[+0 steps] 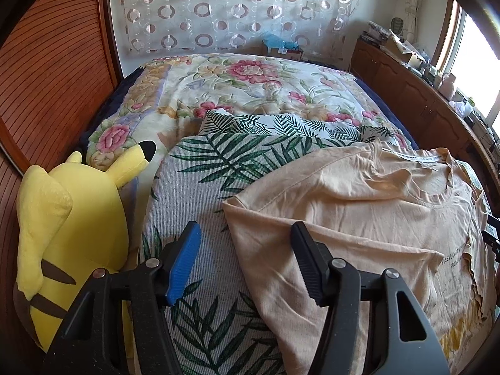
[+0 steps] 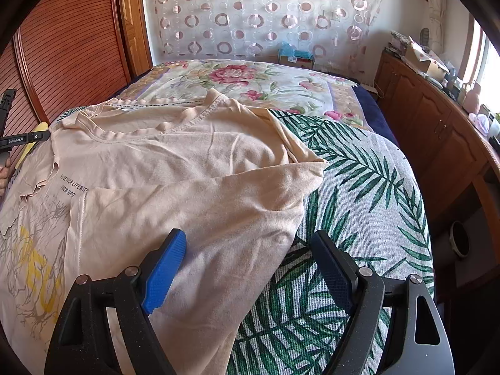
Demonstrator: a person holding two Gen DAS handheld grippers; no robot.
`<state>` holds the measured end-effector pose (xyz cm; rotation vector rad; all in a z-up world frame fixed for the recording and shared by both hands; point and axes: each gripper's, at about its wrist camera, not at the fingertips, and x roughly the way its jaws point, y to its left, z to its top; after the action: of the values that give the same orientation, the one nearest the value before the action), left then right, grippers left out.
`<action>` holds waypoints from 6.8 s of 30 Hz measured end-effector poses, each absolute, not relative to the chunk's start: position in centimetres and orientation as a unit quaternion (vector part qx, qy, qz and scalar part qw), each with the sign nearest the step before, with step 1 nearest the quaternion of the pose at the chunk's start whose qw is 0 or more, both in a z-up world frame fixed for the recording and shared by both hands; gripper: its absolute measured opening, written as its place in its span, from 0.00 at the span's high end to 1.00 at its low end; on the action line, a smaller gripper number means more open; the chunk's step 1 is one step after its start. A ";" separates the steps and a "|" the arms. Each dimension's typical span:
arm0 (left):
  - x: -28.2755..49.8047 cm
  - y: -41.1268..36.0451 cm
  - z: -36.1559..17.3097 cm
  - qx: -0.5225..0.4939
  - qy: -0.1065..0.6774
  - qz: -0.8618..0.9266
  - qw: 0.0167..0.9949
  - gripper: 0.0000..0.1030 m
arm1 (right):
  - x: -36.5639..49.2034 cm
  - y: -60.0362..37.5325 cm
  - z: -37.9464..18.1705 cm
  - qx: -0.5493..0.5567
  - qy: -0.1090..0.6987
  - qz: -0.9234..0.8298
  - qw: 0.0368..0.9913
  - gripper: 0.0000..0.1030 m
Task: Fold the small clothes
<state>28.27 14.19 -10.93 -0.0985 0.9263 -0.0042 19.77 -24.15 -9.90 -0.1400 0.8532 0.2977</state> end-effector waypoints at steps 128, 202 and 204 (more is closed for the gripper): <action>8.9 12.2 -8.6 -0.040 0.400 -0.036 0.915 0.27 | 6.8 -30.7 -8.4 -0.038 0.402 0.190 0.895 0.44; -7.2 10.3 26.9 0.022 -0.011 -0.112 0.993 0.94 | -17.5 -34.0 27.8 -0.129 0.006 0.197 0.972 0.93; -6.2 10.5 26.9 0.024 -0.013 -0.098 0.995 0.94 | -16.7 -33.8 27.7 -0.130 0.007 0.191 0.973 0.93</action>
<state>-6.22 10.52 26.92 0.0473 -0.0255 -0.1966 -16.67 -33.79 27.75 -0.2628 0.0131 0.3848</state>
